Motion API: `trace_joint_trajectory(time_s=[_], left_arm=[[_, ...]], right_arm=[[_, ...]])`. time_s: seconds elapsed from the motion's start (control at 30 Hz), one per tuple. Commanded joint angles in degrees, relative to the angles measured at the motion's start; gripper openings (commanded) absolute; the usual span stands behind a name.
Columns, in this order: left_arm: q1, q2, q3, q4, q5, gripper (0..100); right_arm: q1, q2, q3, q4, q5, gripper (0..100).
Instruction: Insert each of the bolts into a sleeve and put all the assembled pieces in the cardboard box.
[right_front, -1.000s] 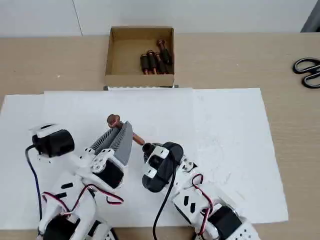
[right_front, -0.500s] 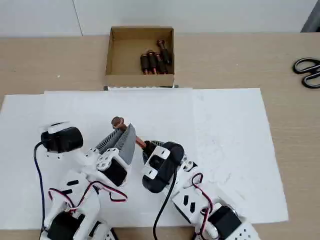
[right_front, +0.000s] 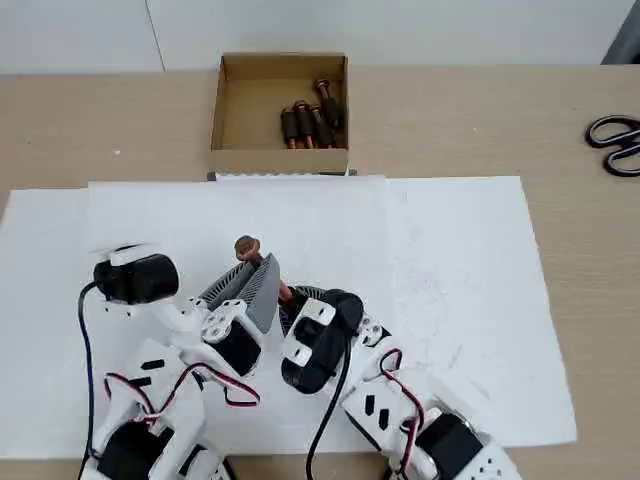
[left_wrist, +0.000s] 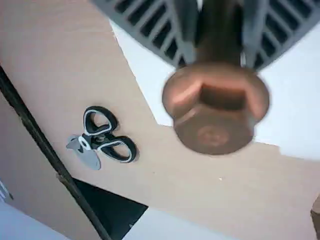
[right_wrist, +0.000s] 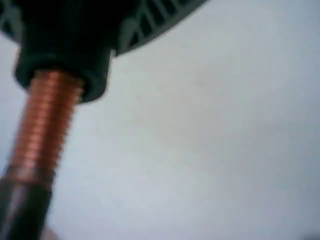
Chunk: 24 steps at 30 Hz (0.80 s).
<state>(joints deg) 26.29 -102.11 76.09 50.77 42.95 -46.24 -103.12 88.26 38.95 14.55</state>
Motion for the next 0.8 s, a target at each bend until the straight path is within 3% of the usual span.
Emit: trace_joint_trajectory(time_s=[0.0, 0.2, 0.4, 0.6, 0.77], left_arm=[[4.75, -0.09, -0.48, 4.4, -1.58, 1], [11.16, 0.0, -1.36, 12.04, -7.65, 1], [11.69, 0.18, -1.1, 12.66, -11.25, 1], [10.02, 0.26, -1.27, 14.42, -14.42, 23], [8.26, 0.35, -2.51, 14.77, -14.42, 24]], right_arm=[[-1.19, -0.31, -2.11, -2.15, 0.53, 0.2], [-1.19, -0.31, -3.16, -2.15, 0.62, 0.2], [-1.1, -0.31, -3.16, -2.15, 0.62, 0.2], [0.75, -0.31, -3.08, -2.15, 0.62, 0.2], [0.75, -0.31, -2.9, -1.8, 0.62, 0.2]])
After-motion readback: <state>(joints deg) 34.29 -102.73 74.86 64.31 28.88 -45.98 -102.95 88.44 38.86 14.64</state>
